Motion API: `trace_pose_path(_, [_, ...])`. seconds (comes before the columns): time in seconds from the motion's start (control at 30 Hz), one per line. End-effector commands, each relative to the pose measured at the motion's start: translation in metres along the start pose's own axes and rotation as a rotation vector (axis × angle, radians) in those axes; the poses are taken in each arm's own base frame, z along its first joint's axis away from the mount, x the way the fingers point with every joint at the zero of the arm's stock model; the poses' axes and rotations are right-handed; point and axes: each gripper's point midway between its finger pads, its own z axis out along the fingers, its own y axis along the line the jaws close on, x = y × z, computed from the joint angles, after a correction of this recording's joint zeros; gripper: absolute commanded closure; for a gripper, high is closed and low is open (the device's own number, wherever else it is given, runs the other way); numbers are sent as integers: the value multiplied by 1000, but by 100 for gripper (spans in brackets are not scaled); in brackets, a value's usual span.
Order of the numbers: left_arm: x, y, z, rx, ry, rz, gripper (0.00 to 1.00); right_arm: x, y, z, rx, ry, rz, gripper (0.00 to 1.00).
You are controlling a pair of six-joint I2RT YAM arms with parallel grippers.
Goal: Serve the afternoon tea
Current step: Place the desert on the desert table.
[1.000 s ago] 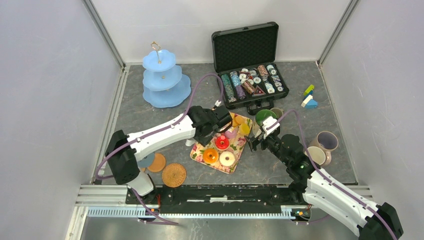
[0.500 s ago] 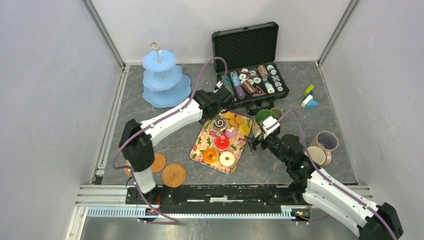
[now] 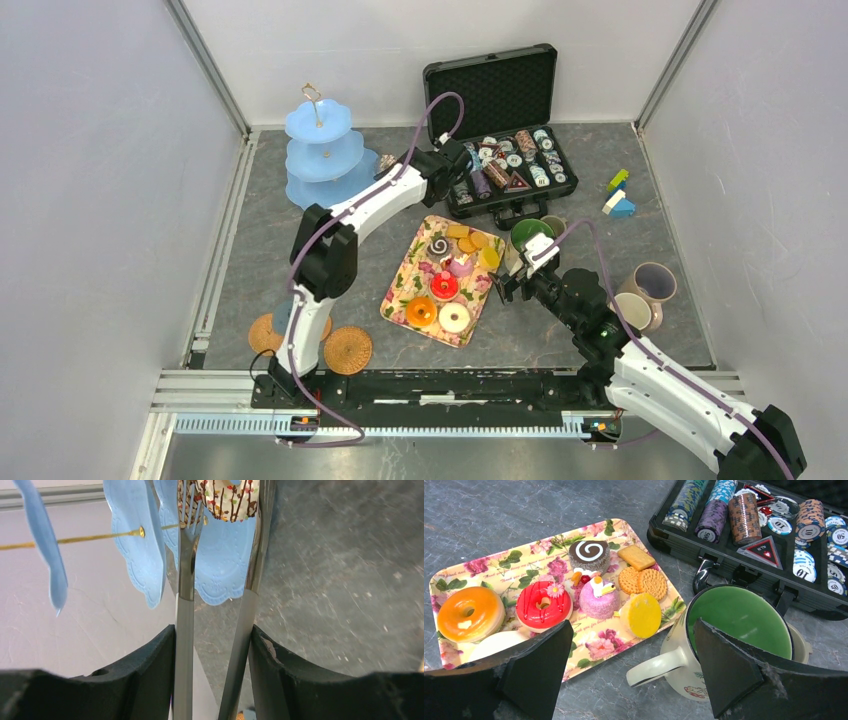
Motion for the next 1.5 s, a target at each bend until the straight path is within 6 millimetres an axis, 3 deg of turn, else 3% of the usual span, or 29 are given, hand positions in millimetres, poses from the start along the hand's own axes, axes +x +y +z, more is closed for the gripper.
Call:
trace_pose_path(0.0, [-12,28,24,-116,28,11,53,-21,1,1,-9,-56,4,2])
trace_pose_path(0.37, [-10,33,50,-131,59,-4,54,-17,2,4,-11,-39,2,2])
trace_pose_path(0.63, [-11,42,41,-124,34,-43,55,-12,3,6,-16,-20,0,2])
trace_pose_path(1.13, [1,52,50,-172,73,-39,54,-13,1,6,-9,-20,-1,2])
trace_pose_path(1.47, [14,50,69,-156,100,-29,54,-13,1,5,-10,-20,-1,2])
